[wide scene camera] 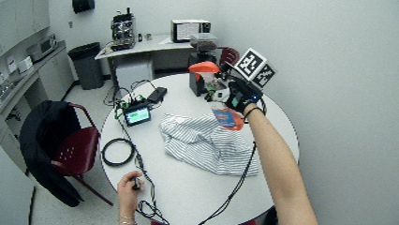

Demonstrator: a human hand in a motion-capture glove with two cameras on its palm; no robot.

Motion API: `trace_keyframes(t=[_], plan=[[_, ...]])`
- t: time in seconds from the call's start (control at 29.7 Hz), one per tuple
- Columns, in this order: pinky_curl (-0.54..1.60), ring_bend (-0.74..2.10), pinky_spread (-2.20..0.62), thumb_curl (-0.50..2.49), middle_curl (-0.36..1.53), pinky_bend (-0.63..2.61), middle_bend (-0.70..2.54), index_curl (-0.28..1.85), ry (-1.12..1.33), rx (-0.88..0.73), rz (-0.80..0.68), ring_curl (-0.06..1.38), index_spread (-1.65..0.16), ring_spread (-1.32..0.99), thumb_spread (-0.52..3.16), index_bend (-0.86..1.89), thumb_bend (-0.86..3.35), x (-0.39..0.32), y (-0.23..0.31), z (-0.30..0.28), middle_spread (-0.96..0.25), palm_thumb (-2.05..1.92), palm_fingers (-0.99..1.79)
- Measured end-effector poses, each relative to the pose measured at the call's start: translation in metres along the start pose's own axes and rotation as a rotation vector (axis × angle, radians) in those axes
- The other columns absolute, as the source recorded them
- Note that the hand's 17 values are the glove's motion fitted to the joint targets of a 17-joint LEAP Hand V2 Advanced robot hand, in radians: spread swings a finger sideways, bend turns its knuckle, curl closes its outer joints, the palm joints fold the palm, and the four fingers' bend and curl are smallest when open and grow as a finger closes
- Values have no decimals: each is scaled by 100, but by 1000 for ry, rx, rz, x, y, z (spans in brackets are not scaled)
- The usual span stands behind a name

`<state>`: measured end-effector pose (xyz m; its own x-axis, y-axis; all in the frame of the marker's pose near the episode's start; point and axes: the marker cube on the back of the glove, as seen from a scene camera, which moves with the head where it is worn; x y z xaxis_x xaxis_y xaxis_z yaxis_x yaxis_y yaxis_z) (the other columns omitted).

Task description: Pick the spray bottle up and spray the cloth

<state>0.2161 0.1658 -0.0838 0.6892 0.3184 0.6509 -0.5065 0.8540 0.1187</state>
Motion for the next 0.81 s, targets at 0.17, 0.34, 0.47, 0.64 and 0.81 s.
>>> trace_keyframes(t=[0.17,0.34,0.47,0.64,0.81], plan=[[34,35,7,64,47,43,28,34,-125,43,0,39,-26,-10,58,13,-3,-3,-5,41,-14,105,109],[34,35,7,64,47,44,28,33,-249,97,19,39,-26,-10,60,12,-3,0,-6,71,-14,105,108],[34,34,8,63,47,44,27,33,-320,134,22,39,-26,-10,62,12,-3,0,-9,88,-14,104,107],[33,34,8,63,47,43,26,33,-372,153,34,39,-27,-10,64,12,-3,-2,-15,110,-13,103,107],[33,33,8,63,47,43,26,32,-387,195,58,39,-27,-9,68,12,-3,11,-12,126,-13,101,107]])
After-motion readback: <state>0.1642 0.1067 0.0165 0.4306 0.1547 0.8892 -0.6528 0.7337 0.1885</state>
